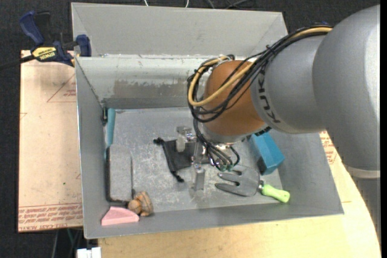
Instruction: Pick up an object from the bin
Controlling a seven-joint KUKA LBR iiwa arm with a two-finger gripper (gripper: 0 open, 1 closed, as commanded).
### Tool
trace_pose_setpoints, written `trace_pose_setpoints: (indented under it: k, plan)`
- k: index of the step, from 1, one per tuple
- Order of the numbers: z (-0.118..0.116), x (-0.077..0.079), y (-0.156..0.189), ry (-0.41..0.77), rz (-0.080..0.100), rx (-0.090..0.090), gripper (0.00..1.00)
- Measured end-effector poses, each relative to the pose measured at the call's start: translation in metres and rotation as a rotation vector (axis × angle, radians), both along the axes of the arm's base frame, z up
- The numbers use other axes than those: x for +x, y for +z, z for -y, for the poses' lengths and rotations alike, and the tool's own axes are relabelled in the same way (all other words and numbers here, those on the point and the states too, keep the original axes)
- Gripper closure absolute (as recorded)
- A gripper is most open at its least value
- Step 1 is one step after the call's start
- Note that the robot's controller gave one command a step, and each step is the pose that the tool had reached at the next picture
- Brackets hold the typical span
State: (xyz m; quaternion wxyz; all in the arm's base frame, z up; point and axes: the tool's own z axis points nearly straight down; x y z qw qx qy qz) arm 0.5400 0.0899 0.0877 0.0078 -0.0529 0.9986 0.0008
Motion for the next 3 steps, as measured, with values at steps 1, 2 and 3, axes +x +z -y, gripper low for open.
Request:
trace_pose_setpoints:
  k: [1,2,3]
  plan:
    - [0.0319,0.0512,-0.016,0.169,0.001,0.002,1.0]
    - [0.032,0.0512,-0.016,0.168,0.001,0.002,1.0]
    - [0.0275,0.0568,-0.0159,0.153,0.001,0.002,1.0]
